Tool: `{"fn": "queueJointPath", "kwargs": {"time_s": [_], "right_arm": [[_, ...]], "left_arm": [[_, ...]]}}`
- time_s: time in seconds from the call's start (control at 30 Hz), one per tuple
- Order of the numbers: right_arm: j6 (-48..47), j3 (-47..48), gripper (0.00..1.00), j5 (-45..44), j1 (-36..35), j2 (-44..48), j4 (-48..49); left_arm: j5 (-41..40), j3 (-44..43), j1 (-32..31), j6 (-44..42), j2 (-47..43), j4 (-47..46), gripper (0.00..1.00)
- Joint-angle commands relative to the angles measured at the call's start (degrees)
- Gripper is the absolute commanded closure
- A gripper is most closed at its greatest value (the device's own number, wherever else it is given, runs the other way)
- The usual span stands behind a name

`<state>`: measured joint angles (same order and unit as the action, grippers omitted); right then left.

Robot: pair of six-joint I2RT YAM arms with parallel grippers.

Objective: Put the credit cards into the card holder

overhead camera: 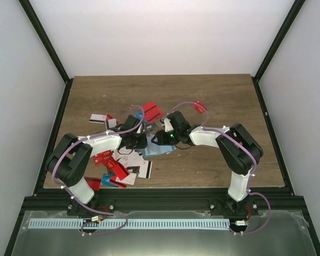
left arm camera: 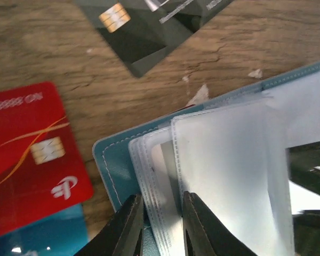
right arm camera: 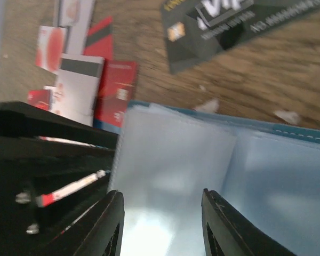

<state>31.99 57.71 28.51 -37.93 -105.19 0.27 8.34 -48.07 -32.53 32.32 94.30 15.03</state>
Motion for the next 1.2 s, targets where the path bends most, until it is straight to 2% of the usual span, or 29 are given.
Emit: {"fn": "queueJointPath", "kwargs": {"time_s": [0.0,0.4,0.6,0.77,1.0,1.17], "right_arm": [[-1.2,-1.7,0.58,-5.4,0.4,0.0,-2.3],[-1.1,-6.8,0.58,-9.9,2.3,6.1,-5.4],[-2.4,-8.0,0.58,-8.1,4.2,7.8,-5.6],[-3.4,-7.4,0.56,-4.2,4.4,7.8,-5.1],[-4.5,-5.6,0.52,-0.7,4.3,8.1,-7.2],[-5.0,-4.5,0.5,-3.0,4.3,10.8,-9.7]], "left_arm": [[3.7,-2.6,0.0,-2.7,3.3,-0.8,0.78],[11.4,-9.1,-4.7,-2.1,11.4,-3.9,0.77],[15.3,-9.1,-6.4,1.5,10.0,-6.0,0.77],[9.9,-6.1,-6.4,2.4,4.2,-3.3,0.7],[1.1,-4.3,-6.1,0.8,-3.9,4.8,0.51],[-5.5,-0.7,-5.5,2.0,-11.1,10.6,0.42]]}}
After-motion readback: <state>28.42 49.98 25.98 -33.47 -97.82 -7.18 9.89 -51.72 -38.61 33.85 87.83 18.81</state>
